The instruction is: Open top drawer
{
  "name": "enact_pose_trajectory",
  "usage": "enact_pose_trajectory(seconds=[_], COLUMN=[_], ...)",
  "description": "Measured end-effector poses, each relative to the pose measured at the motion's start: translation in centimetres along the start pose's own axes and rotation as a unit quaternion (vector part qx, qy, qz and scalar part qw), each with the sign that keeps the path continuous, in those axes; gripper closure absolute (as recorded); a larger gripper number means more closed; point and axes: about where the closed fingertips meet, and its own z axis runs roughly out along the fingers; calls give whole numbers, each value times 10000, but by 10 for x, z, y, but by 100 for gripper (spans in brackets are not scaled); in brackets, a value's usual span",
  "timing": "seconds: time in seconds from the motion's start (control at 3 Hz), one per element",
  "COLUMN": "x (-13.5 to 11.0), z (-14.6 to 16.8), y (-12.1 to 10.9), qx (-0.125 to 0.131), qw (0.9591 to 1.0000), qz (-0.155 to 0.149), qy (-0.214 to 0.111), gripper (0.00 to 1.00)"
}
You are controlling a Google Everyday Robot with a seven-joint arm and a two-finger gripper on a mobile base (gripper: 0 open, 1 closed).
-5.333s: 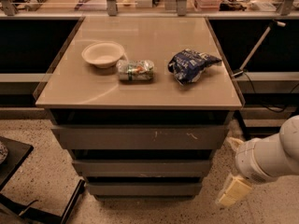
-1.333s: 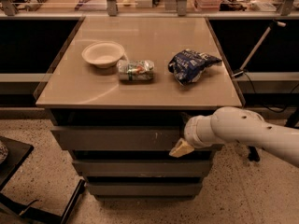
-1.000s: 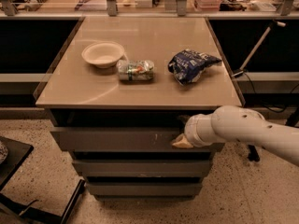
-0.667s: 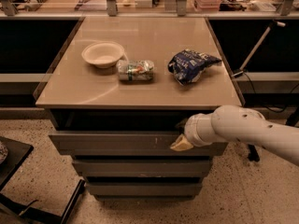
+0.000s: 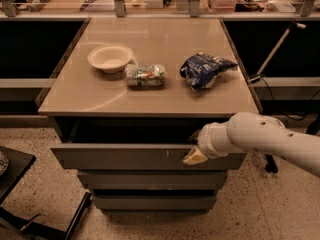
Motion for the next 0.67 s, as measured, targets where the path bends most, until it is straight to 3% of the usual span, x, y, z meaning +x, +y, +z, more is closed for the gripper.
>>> enact_pose_trajectory(seconds=[0.67], x=[2], z=[-12], y=[21], qx=[144], qw=[9999], qz=[47], qy=[72], gripper=[100])
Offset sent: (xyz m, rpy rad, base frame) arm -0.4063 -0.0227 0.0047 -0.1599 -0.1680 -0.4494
